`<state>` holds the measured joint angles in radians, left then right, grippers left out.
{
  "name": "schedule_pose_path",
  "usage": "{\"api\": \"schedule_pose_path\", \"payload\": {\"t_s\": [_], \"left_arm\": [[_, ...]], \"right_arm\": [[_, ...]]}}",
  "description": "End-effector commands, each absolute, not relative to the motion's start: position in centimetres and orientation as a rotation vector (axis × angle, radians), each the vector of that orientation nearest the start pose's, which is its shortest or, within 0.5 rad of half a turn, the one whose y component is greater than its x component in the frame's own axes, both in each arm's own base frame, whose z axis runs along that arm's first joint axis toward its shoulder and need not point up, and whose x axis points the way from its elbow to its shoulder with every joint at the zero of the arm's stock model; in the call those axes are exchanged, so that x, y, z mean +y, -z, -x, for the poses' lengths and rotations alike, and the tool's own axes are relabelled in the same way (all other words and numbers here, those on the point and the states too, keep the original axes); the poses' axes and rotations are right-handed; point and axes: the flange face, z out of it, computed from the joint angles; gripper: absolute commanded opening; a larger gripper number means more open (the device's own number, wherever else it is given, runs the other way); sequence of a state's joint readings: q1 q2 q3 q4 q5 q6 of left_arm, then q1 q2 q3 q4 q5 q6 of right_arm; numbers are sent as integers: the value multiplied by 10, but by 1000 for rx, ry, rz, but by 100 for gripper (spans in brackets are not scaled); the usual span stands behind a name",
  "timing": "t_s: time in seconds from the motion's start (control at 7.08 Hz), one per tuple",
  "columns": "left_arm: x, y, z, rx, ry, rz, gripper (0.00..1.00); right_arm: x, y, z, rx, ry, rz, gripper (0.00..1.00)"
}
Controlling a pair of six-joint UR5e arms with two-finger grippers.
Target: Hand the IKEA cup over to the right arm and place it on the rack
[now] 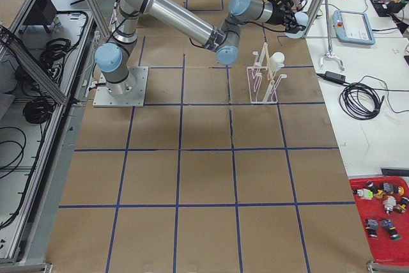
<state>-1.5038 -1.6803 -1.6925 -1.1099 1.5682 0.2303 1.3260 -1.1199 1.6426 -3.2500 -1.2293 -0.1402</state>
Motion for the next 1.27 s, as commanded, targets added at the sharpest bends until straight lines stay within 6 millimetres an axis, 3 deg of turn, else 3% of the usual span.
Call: {"api": "schedule_pose_path", "payload": {"t_s": [0.0,0.14,0.28,0.42,0.71,1.13], "left_arm": [[-504,-485,102,3124,102,-161,99],[-496,-496,108,3179,117,-43,99],[-493,-491,112,3205,108,42,99],[-492,-487,111,3196,109,51,99],[-493,-485,111,3195,102,49,99],[-498,-478,109,3187,84,52,99]], "right_arm": [[-681,-368,66,2648,1687,119,38],[-686,-350,76,2660,1712,132,38],[-687,-336,77,2654,1752,169,38],[-686,-330,77,2659,1734,162,38],[-675,-299,72,2690,1643,142,38],[-667,-288,67,2695,1615,140,39]]}}
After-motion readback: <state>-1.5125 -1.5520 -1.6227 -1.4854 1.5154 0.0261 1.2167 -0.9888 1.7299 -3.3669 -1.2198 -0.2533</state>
